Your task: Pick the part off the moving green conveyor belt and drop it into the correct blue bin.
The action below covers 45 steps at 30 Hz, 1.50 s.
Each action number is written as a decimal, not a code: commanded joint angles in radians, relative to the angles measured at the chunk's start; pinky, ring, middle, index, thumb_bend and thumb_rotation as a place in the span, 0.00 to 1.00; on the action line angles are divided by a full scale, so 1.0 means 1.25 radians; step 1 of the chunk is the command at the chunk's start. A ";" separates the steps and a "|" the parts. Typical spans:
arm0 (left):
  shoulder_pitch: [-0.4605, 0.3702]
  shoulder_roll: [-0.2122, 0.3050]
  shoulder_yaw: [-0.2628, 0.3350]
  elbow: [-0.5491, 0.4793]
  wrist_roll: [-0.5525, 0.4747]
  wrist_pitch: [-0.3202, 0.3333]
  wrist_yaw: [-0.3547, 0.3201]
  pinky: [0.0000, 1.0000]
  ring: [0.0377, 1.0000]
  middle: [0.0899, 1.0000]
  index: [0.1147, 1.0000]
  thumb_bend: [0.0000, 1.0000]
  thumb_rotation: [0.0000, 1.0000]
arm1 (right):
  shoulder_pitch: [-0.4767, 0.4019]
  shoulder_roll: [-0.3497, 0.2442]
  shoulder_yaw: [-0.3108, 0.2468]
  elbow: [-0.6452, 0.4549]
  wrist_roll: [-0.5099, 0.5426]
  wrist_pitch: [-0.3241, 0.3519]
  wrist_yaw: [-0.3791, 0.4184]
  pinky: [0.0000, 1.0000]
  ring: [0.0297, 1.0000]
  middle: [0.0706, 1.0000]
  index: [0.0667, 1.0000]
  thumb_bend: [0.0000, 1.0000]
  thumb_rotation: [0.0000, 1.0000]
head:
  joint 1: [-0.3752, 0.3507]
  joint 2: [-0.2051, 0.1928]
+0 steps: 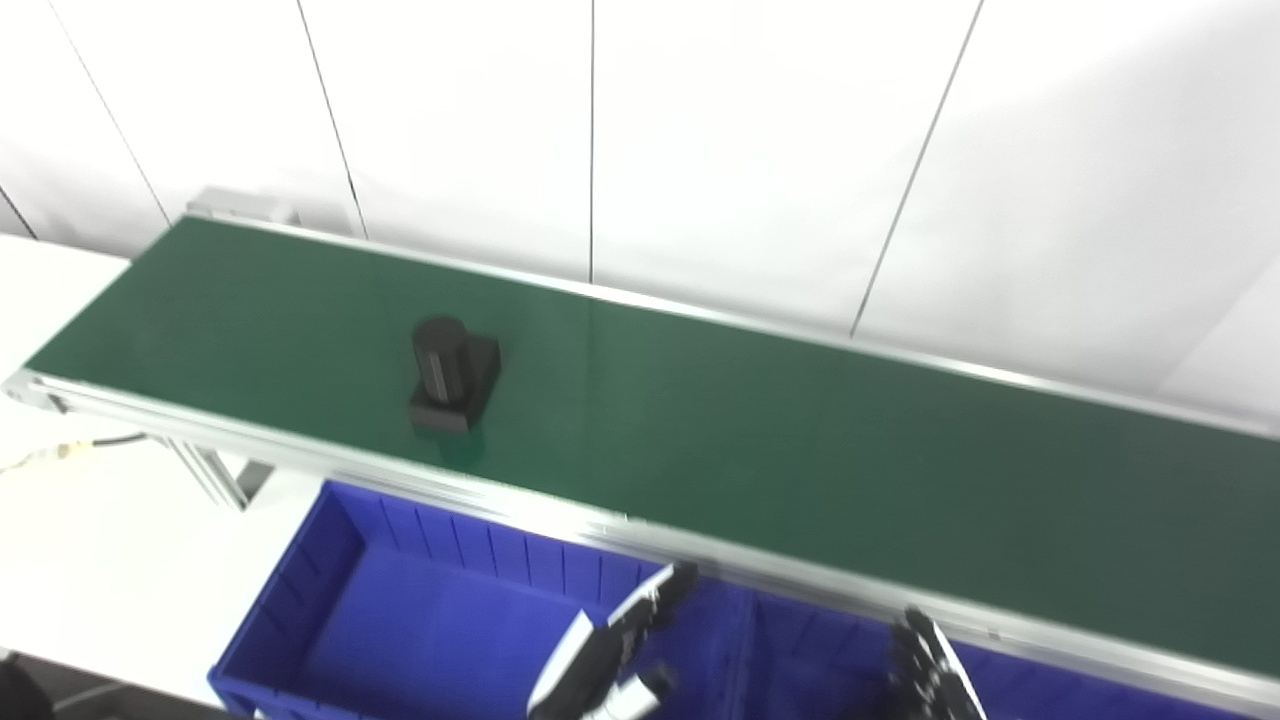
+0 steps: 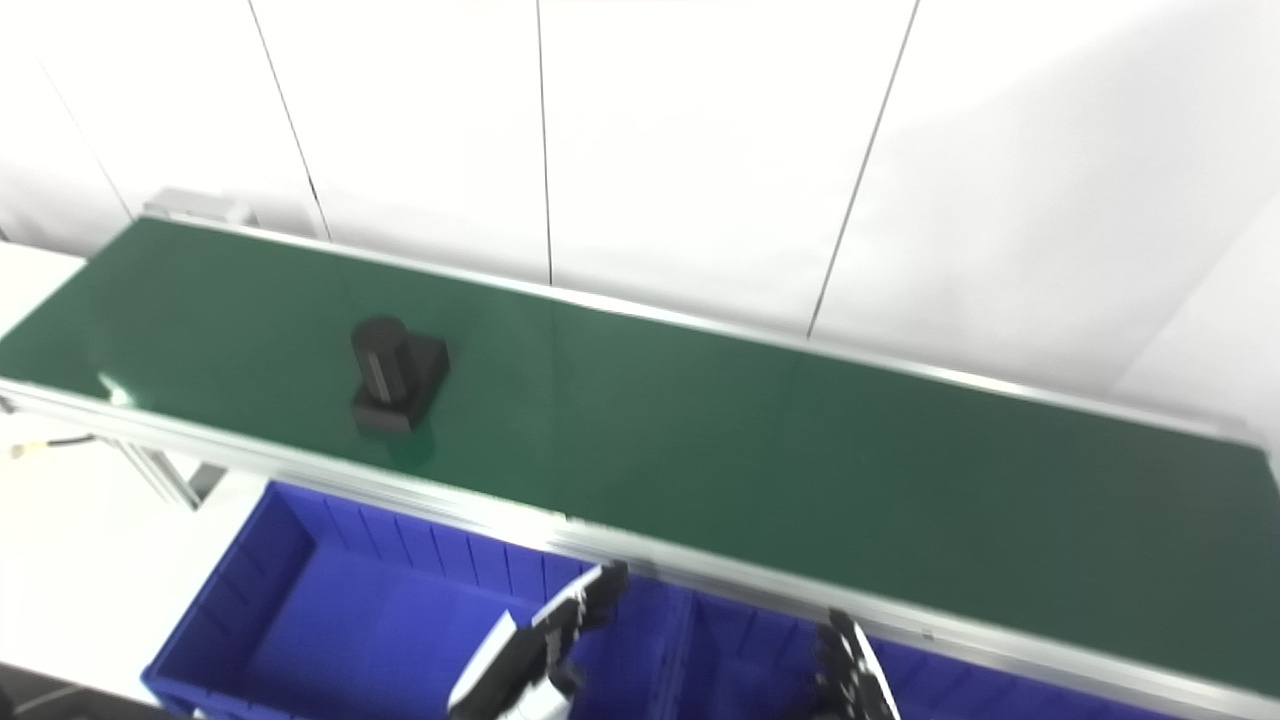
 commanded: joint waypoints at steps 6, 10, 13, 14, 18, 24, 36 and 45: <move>-0.038 -0.018 -0.052 0.015 0.028 -0.034 0.160 0.85 0.85 0.82 0.82 0.87 0.83 | -0.018 0.005 -0.021 0.001 0.013 -0.123 -0.025 0.84 0.89 0.93 0.96 0.65 0.91 | 0.008 -0.028; -0.064 -0.003 -0.099 0.045 0.037 -0.034 0.240 0.82 0.82 0.80 0.80 0.90 0.83 | -0.035 0.001 -0.035 0.003 0.002 -0.152 -0.045 0.82 0.88 0.91 0.94 0.66 0.84 | 0.011 -0.041; -0.082 0.005 -0.134 0.066 0.043 -0.034 0.295 0.80 0.80 0.79 0.79 0.92 0.82 | -0.049 -0.004 -0.045 -0.005 0.006 -0.151 -0.049 0.80 0.87 0.89 0.93 0.72 0.78 | 0.014 -0.049; -0.086 0.007 -0.144 0.070 0.044 -0.034 0.312 0.80 0.80 0.79 0.78 0.92 0.82 | -0.053 -0.005 -0.047 -0.006 0.009 -0.150 -0.049 0.80 0.87 0.89 0.93 0.75 0.76 | 0.014 -0.049; -0.102 0.009 -0.177 0.088 0.037 -0.034 0.376 0.78 0.79 0.77 0.77 0.94 0.76 | -0.083 -0.003 -0.057 -0.028 0.038 -0.147 -0.044 0.81 0.86 0.88 0.92 0.79 0.70 | 0.008 -0.055; -0.130 0.026 -0.232 0.113 0.031 -0.034 0.441 0.78 0.79 0.78 0.77 0.91 0.70 | -0.158 -0.003 -0.053 -0.079 0.023 -0.096 -0.031 0.75 0.83 0.86 0.90 0.84 0.72 | -0.006 -0.059; -0.181 0.061 -0.360 0.143 0.080 -0.034 0.616 0.76 0.78 0.78 0.77 0.94 0.68 | -0.331 -0.029 -0.016 -0.103 -0.079 0.006 0.033 0.69 0.82 0.86 0.89 0.89 0.72 | -0.043 -0.054; -0.204 0.073 -0.400 0.156 0.081 -0.034 0.666 0.77 0.77 0.77 0.78 0.94 0.72 | -0.426 -0.039 0.024 -0.102 -0.119 0.151 0.094 0.80 0.90 0.93 0.94 0.84 0.71 | -0.075 -0.052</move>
